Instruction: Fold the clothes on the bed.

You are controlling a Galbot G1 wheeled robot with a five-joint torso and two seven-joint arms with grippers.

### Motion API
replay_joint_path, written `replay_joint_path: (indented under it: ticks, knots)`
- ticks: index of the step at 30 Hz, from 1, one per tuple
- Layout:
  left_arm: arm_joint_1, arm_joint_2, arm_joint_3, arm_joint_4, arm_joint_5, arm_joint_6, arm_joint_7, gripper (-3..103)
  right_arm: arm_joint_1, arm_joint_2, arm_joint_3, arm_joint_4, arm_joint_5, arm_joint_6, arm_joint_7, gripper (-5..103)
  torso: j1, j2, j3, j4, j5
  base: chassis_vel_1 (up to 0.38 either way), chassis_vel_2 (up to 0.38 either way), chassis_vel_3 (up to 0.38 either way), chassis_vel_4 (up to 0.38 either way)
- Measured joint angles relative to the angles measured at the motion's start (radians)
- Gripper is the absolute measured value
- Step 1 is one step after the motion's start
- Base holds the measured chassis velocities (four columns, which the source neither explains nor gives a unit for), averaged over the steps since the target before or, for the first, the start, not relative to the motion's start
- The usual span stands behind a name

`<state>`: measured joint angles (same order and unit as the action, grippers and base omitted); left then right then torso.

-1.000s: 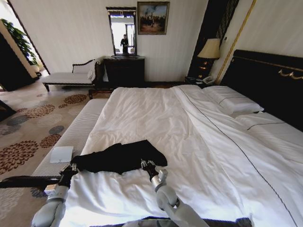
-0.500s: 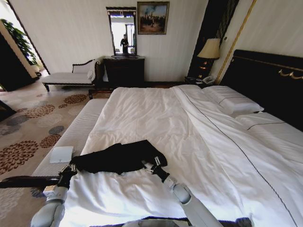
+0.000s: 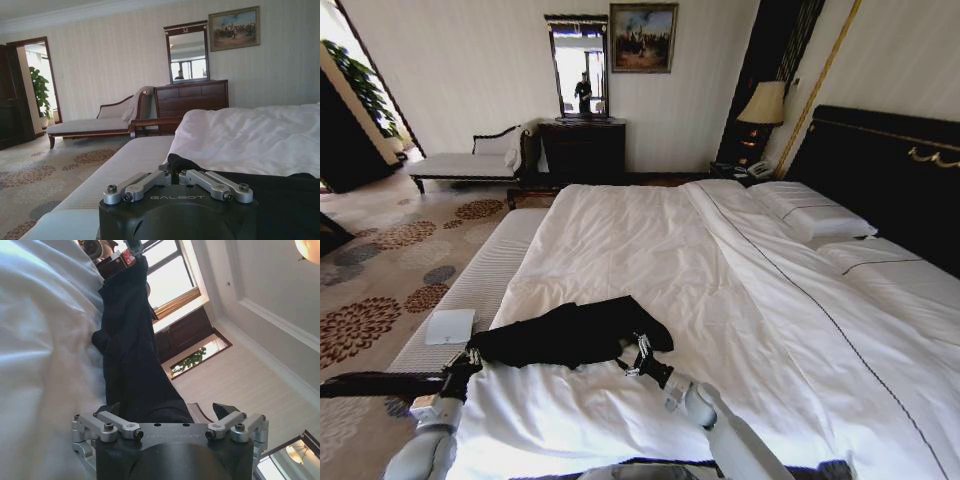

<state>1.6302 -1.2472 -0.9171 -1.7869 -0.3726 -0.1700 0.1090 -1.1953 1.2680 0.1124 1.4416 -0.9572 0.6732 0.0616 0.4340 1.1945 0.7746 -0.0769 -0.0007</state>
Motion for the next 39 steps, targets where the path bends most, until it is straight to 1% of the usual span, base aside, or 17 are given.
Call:
replay_joint_path:
  ticks: [1, 2, 7, 12, 13, 17, 21, 28, 29, 30, 31, 33, 34, 35, 37, 38, 39]
  knots:
    - [0.001, -0.002, 0.0, -0.001, 0.0, 0.0, 0.0, 1, 0.004, 0.007, 0.003, -0.008, -0.056, 0.008, 0.015, 100, 0.0, 0.0, 0.0, 0.0001, 0.0, 0.0, 0.0, 0.0, 0.0]
    - [0.002, -0.003, 0.0, -0.002, 0.0, 0.0, 0.0, 1, 0.006, 0.009, 0.005, -0.011, -0.079, 0.01, 0.021, 100, 0.0, 0.0, 0.0, 0.0001, 0.0, 0.0, 0.0, 0.0, 0.0]
    - [0.006, -0.008, -0.001, -0.002, 0.001, 0.0, 0.0, 1, 0.013, 0.011, 0.009, -0.015, -0.118, 0.013, 0.031, 100, 0.0, 0.0, 0.0, 0.0001, 0.0, 0.0, 0.0, 0.0, 0.0]
    - [0.009, -0.01, -0.004, -0.002, 0.001, -0.001, 0.0, 1, 0.052, 0.009, 0.037, -0.028, -0.246, 0.049, 0.033, 100, 0.0, 0.0, 0.0, 0.0002, 0.0, 0.0, 0.0, 0.0, 0.0]
    - [0.009, -0.01, -0.004, -0.002, 0.001, -0.001, 0.0, 1, 0.052, 0.009, 0.037, -0.028, -0.246, 0.049, 0.033, 100, 0.0, 0.0, 0.0, 0.0002, 0.0, 0.0, 0.0, 0.0, 0.0]
    - [0.005, -0.009, -0.001, 0.003, 0.002, -0.001, 0.0, 1, 0.078, -0.009, 0.069, -0.028, -0.35, 0.088, 0.029, 100, 0.0, 0.0, 0.0, 0.0001, 0.0001, 0.0, 0.0, 0.0, 0.0]
    - [0.001, -0.008, 0.001, 0.007, 0.004, -0.001, 0.0, 1, 0.082, -0.017, 0.086, -0.025, -0.366, 0.099, 0.015, 100, 0.0, 0.0, 0.0, 0.0001, 0.0, 0.0, 0.0, 0.0, 0.0]
    - [-0.01, -0.002, 0.008, 0.028, 0.006, -0.001, 0.0, 1, 0.06, -0.012, 0.078, -0.024, -0.341, 0.091, 0.016, 100, 0.0, 0.0, 0.0, 0.0, 0.0, 0.0, 0.0, 0.0, 0.0]
    - [-0.013, 0.0, 0.009, 0.031, 0.006, -0.001, 0.0, 1, 0.058, -0.006, 0.072, -0.03, -0.343, 0.092, 0.019, 103, 0.0, 0.0, 0.0, 0.0001, -0.0001, 0.0, 0.0, 0.0, 0.0]
    - [-0.013, 0.0, 0.009, 0.031, 0.006, -0.001, 0.0, 1, 0.058, -0.006, 0.072, -0.03, -0.343, 0.092, 0.019, 103, 0.0, 0.0, 0.0, 0.0001, -0.0001, 0.0, 0.0, 0.0, 0.0]
    - [-0.016, 0.002, 0.01, 0.033, 0.006, -0.001, 0.0, 1, 0.057, 0.002, 0.066, -0.035, -0.35, 0.092, 0.024, 100, 0.0, 0.0, 0.0, 0.0, -0.0002, 0.0, 0.0, 0.0, 0.0]
    - [-0.018, 0.005, 0.011, 0.034, 0.006, 0.0, 0.0, 1, 0.056, 0.01, 0.06, -0.042, -0.362, 0.092, 0.03, 100, 0.0, 0.0, 0.0, 0.0, -0.0001, 0.0, 0.0, 0.0, 0.0]
    - [-0.019, 0.006, 0.011, 0.036, 0.005, 0.0, 0.0, 1, 0.056, 0.015, 0.056, -0.047, -0.369, 0.092, 0.034, 95, 0.0, 0.0, 0.0, 0.0, -0.0001, 0.0, 0.0, 0.0, 0.0]
    - [-0.02, 0.007, 0.011, 0.036, 0.005, 0.0, 0.0, 1, 0.056, 0.018, 0.053, -0.049, -0.372, 0.09, 0.036, 95, 0.0, 0.0, 0.0, 0.0, -0.0002, 0.0, 0.0, 0.0, 0.0]
    - [-0.022, 0.011, 0.011, 0.042, 0.002, 0.0, 0.0, 1, 0.058, 0.028, 0.04, -0.053, -0.376, 0.067, 0.062, 85, 0.0, 0.0, 0.0, 0.0, 0.0, 0.0, 0.0, 0.0, 0.0]
    - [-0.022, 0.011, 0.011, 0.042, 0.002, 0.0, 0.0, 1, 0.058, 0.028, 0.04, -0.053, -0.376, 0.067, 0.062, 85, 0.0, 0.0, 0.0, 0.0, 0.0, 0.0, 0.0, 0.0, 0.0]
    - [-0.022, 0.013, 0.011, 0.045, 0.001, 0.0, 0.0, 1, 0.06, 0.031, 0.036, -0.055, -0.375, 0.055, 0.079, 79, 0.0, 0.0, 0.0, 0.0001, -0.0001, 0.0, 0.0, 0.0, 0.0]
